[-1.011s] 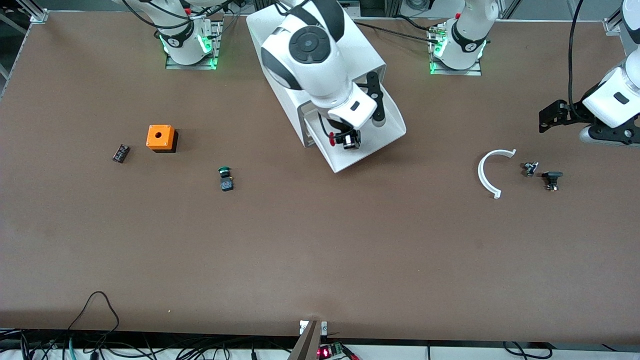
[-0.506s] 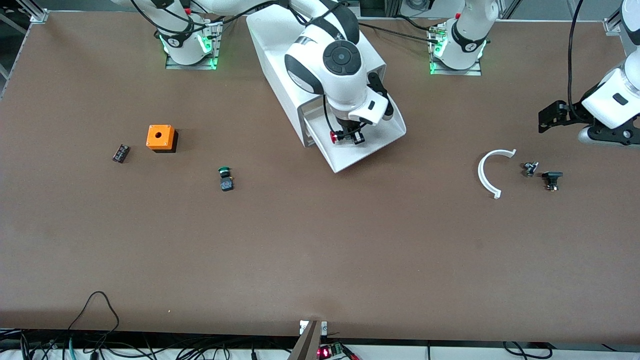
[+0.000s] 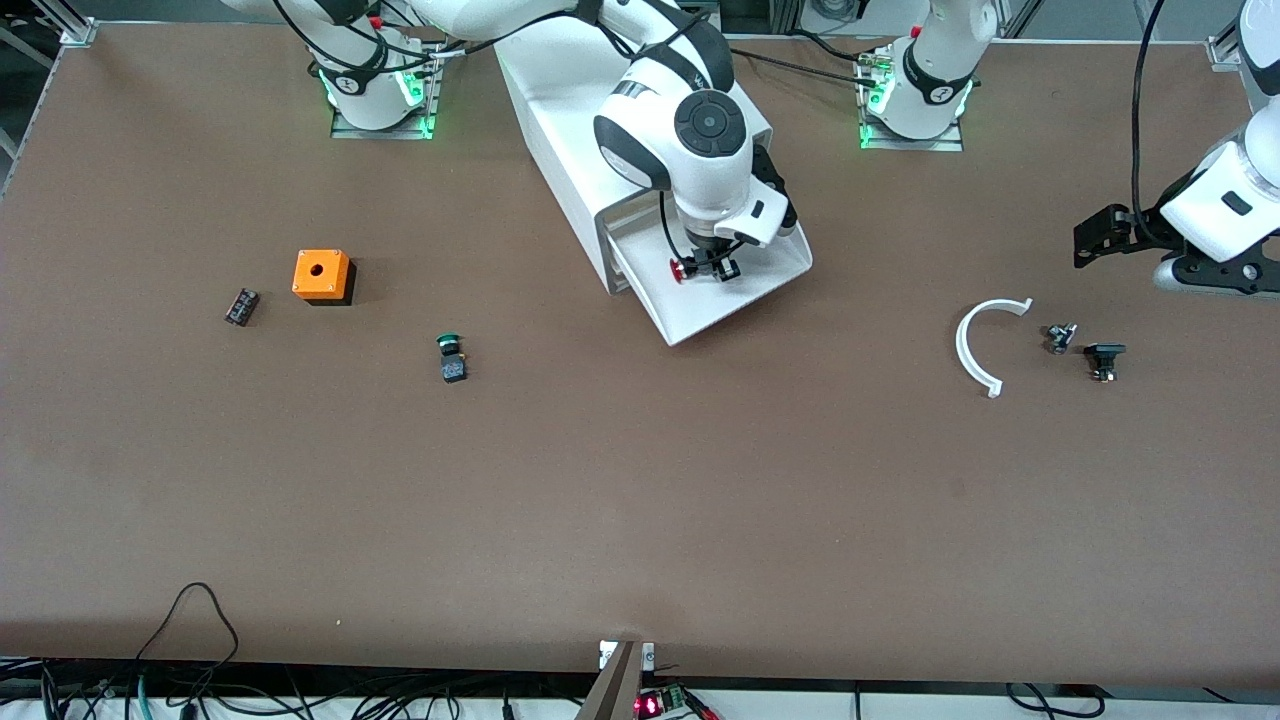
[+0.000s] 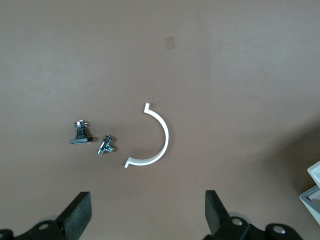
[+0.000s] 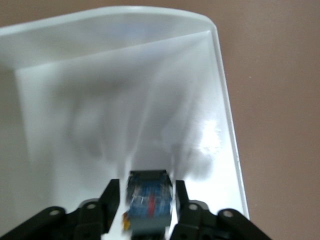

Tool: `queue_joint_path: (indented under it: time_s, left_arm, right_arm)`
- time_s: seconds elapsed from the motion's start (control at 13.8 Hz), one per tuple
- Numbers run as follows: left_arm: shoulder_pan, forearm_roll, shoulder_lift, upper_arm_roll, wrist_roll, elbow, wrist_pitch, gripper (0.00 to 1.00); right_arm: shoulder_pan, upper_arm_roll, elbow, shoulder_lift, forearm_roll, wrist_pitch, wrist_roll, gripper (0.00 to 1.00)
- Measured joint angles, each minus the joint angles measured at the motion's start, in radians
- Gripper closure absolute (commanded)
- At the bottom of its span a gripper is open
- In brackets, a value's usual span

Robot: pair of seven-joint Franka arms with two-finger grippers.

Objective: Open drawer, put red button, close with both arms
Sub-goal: 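Push the drawer shut with the right gripper while the left gripper helps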

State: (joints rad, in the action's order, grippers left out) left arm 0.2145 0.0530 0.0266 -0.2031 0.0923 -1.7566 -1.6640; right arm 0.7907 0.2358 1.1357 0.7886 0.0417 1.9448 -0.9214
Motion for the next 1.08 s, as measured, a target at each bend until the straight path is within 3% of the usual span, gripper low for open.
queue_joint_path:
  time_s: [0.43,0.79,1.08]
  left_arm:
    - [-0.01,-0.005,-0.018,-0.005,-0.012,-0.008,-0.016,0.0]
    - [-0.047,-0.061,-0.085,-0.053,-0.163,-0.106,-0.201,0.0]
    - [-0.13,-0.065,-0.169,-0.13,-0.428,-0.174,-0.366,0.0]
  right_arm:
    - [-0.024,-0.022,-0.041,-0.101,-0.006,-0.001,0.219,0.0]
    - [-0.102,-0.158,-0.006,-0.222,-0.008,-0.016,0.54,0.0]
    - [-0.247,-0.188,0.089,-0.269,-0.007,-0.021,0.914,0.0]
